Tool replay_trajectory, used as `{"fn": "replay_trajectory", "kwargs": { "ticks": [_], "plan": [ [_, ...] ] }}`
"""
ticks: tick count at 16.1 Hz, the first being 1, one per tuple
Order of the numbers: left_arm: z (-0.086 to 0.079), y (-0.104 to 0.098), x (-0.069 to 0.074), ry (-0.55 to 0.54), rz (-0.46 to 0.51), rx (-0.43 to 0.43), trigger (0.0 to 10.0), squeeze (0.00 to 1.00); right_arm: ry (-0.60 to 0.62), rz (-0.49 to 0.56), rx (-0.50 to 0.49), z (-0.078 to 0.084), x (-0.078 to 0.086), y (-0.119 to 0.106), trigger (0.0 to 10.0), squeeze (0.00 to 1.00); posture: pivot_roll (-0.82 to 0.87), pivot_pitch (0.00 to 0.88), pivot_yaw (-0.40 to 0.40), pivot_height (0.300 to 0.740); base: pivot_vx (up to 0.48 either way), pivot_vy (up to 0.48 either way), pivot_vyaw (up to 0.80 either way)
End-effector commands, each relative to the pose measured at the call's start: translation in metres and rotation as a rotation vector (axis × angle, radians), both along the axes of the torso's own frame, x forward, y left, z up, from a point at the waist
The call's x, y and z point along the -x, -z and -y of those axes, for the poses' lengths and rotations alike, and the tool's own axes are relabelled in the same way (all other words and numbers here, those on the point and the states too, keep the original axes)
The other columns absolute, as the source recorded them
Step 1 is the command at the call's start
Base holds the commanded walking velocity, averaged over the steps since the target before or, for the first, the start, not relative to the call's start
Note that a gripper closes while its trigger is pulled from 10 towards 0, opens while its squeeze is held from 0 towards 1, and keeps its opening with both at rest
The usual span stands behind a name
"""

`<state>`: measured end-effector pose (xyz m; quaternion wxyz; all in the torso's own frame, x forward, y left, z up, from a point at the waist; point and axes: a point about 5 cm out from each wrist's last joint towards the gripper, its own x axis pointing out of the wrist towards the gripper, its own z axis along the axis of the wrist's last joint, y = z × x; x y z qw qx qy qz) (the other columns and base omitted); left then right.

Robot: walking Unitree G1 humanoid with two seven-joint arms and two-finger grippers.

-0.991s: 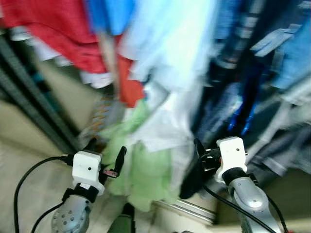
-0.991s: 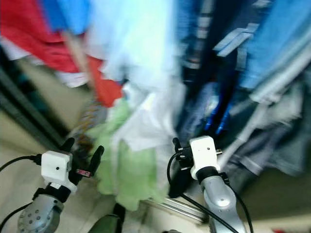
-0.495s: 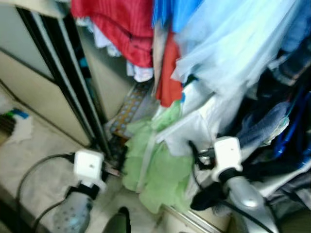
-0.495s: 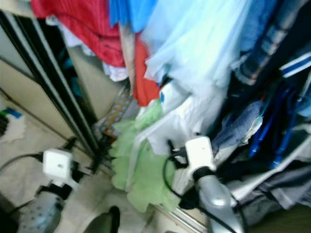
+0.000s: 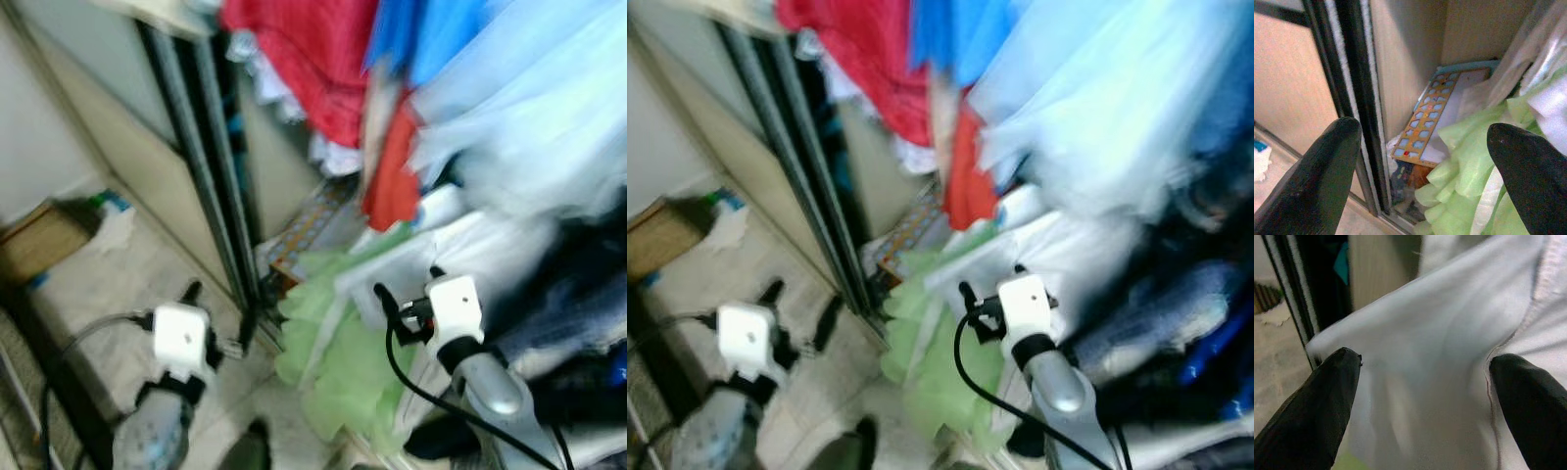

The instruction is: Clean up the room

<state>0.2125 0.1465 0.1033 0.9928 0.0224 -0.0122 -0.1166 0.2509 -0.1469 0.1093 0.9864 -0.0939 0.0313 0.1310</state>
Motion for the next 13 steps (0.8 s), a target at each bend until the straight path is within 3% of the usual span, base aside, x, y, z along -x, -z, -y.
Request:
{"fn": "replay_trajectory", "kwargs": {
  "ticks": [1, 3, 5, 7, 9, 11, 13],
  "plan": [
    [-0.003, -0.002, -0.001, -0.005, 0.006, -0.013, 10.0, 0.00, -0.005, 0.002, -0.012, -0.001, 0.000, 0.000, 10.0, 0.00, 0.00, 0.220, -0.070, 0.740, 0.000, 0.000, 0.80],
    [-0.006, -0.002, -0.004, -0.024, 0.016, -0.027, 10.0, 0.00, -0.002, 0.032, -0.019, -0.002, -0.004, -0.002, 10.0, 0.00, 0.02, 0.211, -0.048, 0.740, 0.000, 0.000, 0.80],
    [-0.012, -0.006, -0.008, -0.107, 0.050, -0.108, 10.0, 0.00, 0.029, 0.044, -0.043, -0.001, -0.009, -0.003, 10.0, 0.00, 0.03, 0.195, -0.031, 0.740, 0.000, 0.000, 0.65],
    [-0.022, -0.008, -0.008, -0.076, 0.050, -0.124, 10.0, 0.00, 0.064, 0.046, -0.068, 0.004, -0.008, -0.001, 10.0, 0.00, 0.05, 0.178, -0.010, 0.740, 0.000, 0.000, 0.00],
    [-0.038, -0.007, -0.011, -0.118, 0.062, -0.233, 10.0, 0.00, 0.092, 0.053, -0.035, 0.009, -0.011, 0.007, 10.0, 0.00, 0.08, 0.145, 0.044, 0.740, 0.000, 0.000, 0.00],
    [-0.042, -0.011, -0.019, -0.099, 0.073, -0.269, 10.0, 0.00, 0.123, 0.095, -0.007, 0.014, -0.025, 0.006, 10.0, 0.00, 0.10, 0.107, 0.096, 0.740, 0.000, 0.000, 0.00],
    [-0.039, -0.014, -0.027, -0.077, 0.089, -0.260, 10.0, 0.00, 0.157, 0.105, -0.003, 0.016, -0.040, 0.005, 10.0, 0.00, 0.11, 0.081, 0.085, 0.740, 0.000, 0.000, 0.00]
  ]
}}
